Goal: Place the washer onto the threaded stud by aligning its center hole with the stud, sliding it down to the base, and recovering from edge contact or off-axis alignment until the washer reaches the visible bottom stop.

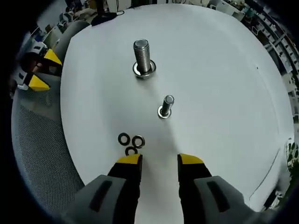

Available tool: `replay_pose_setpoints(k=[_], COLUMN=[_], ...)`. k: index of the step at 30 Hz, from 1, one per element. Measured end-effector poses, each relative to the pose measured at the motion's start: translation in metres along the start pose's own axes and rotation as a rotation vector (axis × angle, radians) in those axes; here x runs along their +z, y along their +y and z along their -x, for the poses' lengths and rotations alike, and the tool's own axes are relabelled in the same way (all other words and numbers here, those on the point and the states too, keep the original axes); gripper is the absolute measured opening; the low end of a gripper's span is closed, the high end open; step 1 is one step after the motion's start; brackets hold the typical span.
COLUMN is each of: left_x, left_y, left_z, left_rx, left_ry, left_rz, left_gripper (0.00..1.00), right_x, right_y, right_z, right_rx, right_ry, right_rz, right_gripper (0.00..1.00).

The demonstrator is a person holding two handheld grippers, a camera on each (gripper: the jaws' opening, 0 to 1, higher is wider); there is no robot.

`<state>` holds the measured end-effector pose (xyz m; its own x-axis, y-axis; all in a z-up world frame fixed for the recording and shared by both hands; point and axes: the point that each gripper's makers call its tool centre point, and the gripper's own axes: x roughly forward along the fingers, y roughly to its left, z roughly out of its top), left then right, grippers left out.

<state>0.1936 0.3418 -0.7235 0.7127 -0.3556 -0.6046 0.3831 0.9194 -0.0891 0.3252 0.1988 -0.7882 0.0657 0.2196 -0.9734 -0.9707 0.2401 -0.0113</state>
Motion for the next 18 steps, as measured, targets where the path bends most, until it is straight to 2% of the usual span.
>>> replay_pose_setpoints(k=[3, 8, 15, 18], left_x=[0.0, 0.0, 0.0, 0.0], left_y=[0.0, 0.001, 0.001, 0.001], left_z=[0.0, 0.0, -0.001, 0.0], left_rx=[0.0, 0.004, 0.006, 0.007], left_ry=[0.002, 0.001, 0.004, 0.002], left_rz=[-0.004, -0.004, -0.009, -0.003], left_gripper=[0.22, 0.22, 0.22, 0.22], right_x=[-0.005, 0.0, 0.002, -0.001], right_y=[0.011, 0.023, 0.032, 0.034], right_z=[-0.002, -0.002, -0.009, -0.011], right_rx=[0.008, 0.019, 0.024, 0.019], right_ry=[0.01, -0.008, -0.002, 0.022], right_rz=[-0.001, 0.005, 0.026, 0.066], right_gripper=[0.36, 0.36, 0.32, 0.29])
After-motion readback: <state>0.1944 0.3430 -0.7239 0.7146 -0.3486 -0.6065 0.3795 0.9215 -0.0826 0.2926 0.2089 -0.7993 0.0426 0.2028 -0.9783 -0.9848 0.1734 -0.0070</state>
